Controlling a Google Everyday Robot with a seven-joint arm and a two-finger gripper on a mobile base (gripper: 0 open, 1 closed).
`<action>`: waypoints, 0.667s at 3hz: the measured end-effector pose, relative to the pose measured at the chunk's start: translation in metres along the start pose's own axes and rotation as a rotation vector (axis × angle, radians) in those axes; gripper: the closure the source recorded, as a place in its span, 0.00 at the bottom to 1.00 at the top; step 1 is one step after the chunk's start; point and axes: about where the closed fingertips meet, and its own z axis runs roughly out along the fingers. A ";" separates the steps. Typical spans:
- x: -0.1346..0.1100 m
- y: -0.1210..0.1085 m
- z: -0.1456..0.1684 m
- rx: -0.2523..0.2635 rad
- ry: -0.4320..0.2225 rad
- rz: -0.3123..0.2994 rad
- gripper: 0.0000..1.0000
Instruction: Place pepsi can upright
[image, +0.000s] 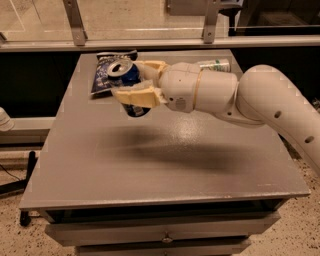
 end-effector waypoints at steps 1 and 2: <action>0.019 -0.003 0.004 0.022 0.098 -0.048 1.00; 0.037 -0.007 0.001 0.048 0.130 0.006 1.00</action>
Offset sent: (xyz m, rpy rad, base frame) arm 0.0230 -0.0165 -0.0578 -0.1114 0.1235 -0.1173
